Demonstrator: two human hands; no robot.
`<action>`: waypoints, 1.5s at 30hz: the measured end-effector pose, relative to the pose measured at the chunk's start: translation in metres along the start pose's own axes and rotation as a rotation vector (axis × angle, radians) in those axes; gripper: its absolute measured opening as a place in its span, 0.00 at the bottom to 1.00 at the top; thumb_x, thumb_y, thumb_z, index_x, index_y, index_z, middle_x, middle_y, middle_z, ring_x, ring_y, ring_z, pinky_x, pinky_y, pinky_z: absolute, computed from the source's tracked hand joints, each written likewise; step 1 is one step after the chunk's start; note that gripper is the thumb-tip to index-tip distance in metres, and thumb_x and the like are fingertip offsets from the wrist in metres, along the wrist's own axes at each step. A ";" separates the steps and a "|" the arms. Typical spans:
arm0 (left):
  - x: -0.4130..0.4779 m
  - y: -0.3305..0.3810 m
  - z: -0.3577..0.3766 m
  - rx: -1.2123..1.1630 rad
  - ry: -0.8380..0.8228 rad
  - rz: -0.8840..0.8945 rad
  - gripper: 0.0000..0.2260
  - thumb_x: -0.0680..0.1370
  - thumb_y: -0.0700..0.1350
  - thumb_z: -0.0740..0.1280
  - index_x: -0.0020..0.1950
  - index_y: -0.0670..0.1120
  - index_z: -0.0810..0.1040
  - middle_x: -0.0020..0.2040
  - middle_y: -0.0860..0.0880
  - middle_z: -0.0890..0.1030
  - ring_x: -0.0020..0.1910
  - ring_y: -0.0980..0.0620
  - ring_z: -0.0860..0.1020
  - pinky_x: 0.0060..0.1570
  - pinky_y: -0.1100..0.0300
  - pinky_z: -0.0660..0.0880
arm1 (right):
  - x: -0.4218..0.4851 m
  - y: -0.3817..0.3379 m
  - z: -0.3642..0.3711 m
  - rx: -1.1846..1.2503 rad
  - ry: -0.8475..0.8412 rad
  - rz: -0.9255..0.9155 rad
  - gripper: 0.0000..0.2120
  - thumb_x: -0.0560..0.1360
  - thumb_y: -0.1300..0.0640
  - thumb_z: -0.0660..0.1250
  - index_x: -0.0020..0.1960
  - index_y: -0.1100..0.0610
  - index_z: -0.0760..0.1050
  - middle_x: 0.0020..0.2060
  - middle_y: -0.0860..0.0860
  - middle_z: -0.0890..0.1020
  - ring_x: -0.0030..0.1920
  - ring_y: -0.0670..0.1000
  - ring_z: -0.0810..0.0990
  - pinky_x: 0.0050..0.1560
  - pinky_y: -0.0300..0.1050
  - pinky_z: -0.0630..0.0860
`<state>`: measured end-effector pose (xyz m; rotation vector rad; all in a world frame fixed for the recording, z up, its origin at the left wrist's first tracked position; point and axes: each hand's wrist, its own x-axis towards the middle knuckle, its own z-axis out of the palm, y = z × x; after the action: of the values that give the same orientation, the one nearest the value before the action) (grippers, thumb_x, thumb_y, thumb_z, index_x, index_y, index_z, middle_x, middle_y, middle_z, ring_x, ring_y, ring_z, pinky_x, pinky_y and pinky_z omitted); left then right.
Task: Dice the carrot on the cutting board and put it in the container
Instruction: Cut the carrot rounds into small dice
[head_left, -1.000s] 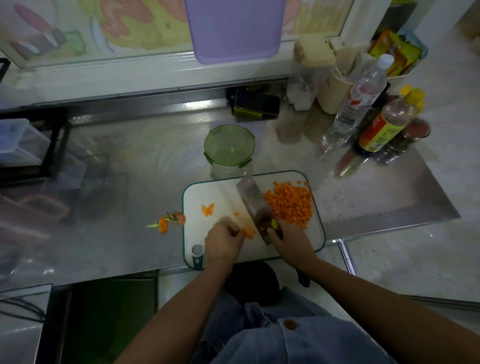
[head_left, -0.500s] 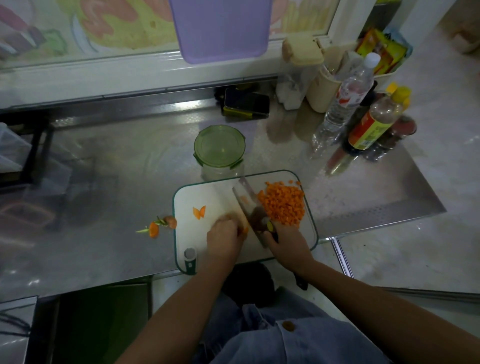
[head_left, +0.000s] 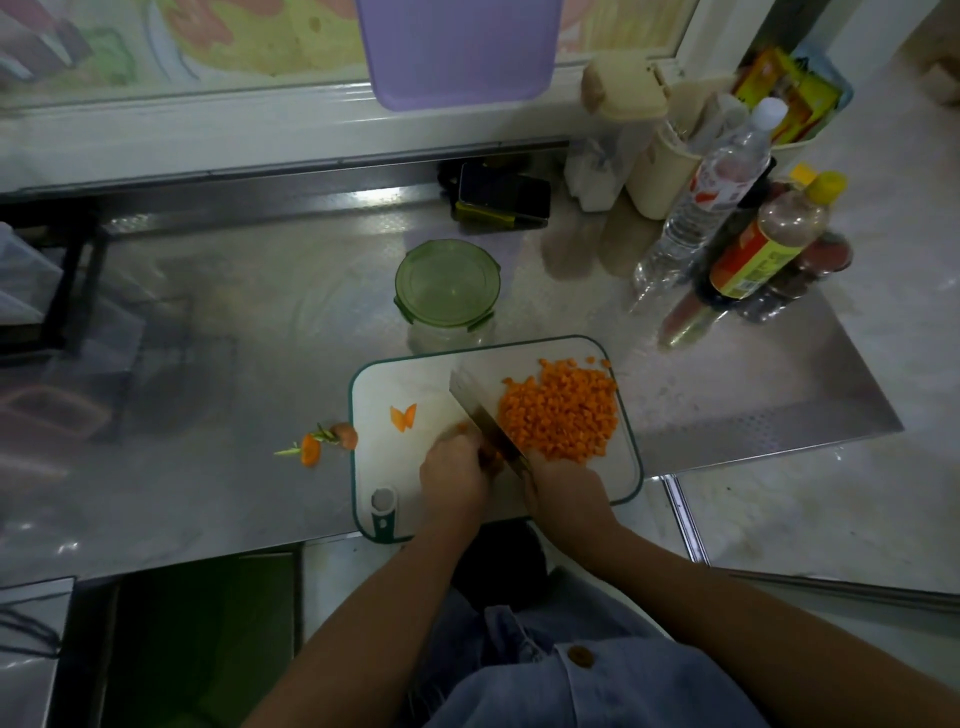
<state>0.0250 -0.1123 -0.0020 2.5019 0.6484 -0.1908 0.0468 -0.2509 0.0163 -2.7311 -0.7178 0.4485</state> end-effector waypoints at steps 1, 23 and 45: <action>0.000 0.001 0.000 0.013 0.000 0.005 0.08 0.73 0.52 0.69 0.49 0.50 0.81 0.50 0.49 0.79 0.49 0.47 0.77 0.40 0.61 0.65 | 0.001 -0.001 0.001 0.001 0.005 -0.002 0.08 0.79 0.57 0.58 0.53 0.59 0.74 0.38 0.58 0.81 0.37 0.60 0.80 0.31 0.44 0.65; 0.002 -0.004 -0.001 -0.012 -0.014 0.075 0.08 0.75 0.51 0.68 0.51 0.51 0.84 0.51 0.49 0.81 0.51 0.47 0.77 0.46 0.57 0.71 | 0.001 0.004 0.001 0.084 -0.005 0.058 0.08 0.79 0.53 0.59 0.51 0.57 0.73 0.39 0.57 0.80 0.39 0.59 0.80 0.38 0.53 0.76; 0.003 -0.003 0.006 -0.010 0.006 0.028 0.07 0.76 0.49 0.67 0.49 0.50 0.83 0.50 0.48 0.79 0.49 0.48 0.77 0.46 0.55 0.74 | 0.004 0.001 0.002 0.116 0.022 0.071 0.09 0.80 0.53 0.57 0.51 0.57 0.72 0.39 0.56 0.79 0.39 0.57 0.79 0.40 0.53 0.76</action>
<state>0.0263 -0.1117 -0.0092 2.5012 0.6146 -0.1695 0.0499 -0.2490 0.0137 -2.6546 -0.5714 0.4603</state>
